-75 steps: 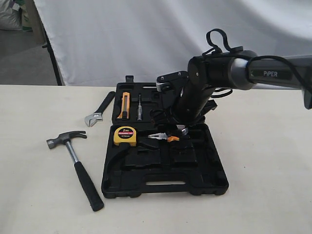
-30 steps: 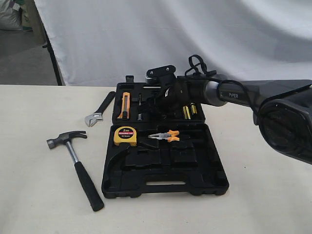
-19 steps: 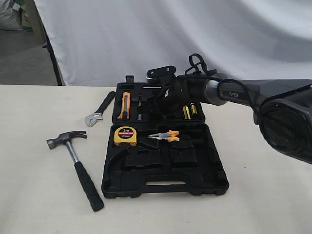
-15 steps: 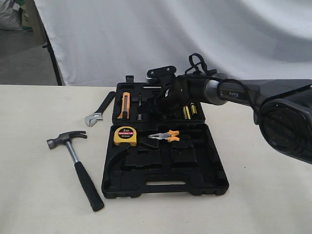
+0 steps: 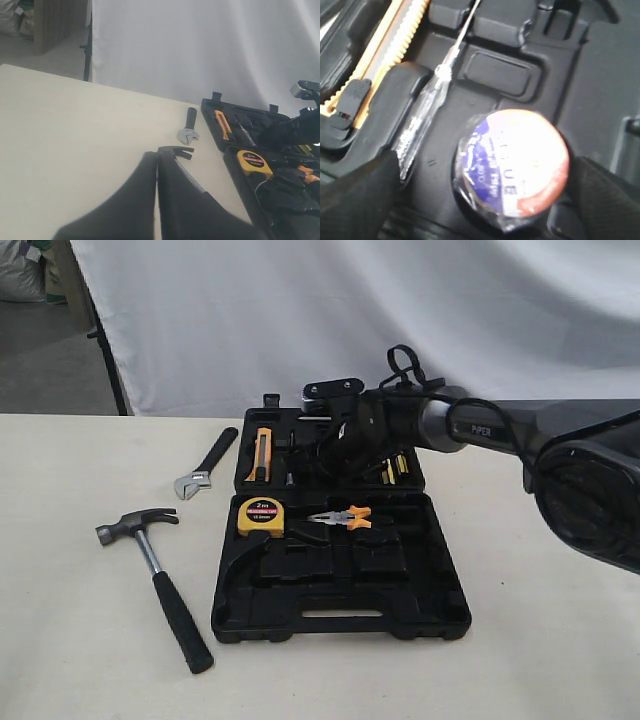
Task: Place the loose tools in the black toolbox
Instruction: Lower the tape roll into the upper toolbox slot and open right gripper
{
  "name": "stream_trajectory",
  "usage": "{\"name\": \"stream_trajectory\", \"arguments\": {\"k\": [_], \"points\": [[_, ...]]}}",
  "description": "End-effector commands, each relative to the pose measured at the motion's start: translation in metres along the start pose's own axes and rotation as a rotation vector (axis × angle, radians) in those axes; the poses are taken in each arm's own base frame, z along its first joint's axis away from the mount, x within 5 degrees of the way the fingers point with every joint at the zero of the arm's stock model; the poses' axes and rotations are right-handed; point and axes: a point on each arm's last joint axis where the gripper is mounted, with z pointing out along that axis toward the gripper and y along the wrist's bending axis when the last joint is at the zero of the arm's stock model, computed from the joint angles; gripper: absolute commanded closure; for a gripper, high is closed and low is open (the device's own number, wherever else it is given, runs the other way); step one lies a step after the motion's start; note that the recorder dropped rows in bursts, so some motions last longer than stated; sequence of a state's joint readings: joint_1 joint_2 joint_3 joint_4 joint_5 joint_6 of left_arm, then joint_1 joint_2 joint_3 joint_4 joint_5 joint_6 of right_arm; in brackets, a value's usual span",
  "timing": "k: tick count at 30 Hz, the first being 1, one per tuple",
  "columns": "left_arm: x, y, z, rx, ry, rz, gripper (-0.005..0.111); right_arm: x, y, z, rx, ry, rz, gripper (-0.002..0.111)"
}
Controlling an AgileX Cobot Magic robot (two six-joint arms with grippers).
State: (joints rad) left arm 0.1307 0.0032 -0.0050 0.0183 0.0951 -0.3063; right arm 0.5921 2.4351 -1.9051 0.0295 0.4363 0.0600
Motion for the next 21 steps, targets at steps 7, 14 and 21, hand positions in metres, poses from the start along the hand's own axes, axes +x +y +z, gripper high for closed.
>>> {"name": "stream_trajectory", "arguments": {"k": [7, 14, 21], "points": [[-0.002, 0.001, 0.000, -0.021, -0.020, 0.000, 0.106, -0.027, -0.002, -0.034, 0.007, -0.085, -0.013, 0.022], [-0.002, 0.001, 0.000, -0.021, -0.020, 0.000, 0.106, -0.025, -0.003, -0.027, 0.008, -0.100, -0.042, 0.068], [-0.002, 0.001, 0.000, -0.021, -0.020, 0.000, 0.106, -0.001, -0.007, 0.004, 0.018, -0.029, -0.049, 0.109]]}}
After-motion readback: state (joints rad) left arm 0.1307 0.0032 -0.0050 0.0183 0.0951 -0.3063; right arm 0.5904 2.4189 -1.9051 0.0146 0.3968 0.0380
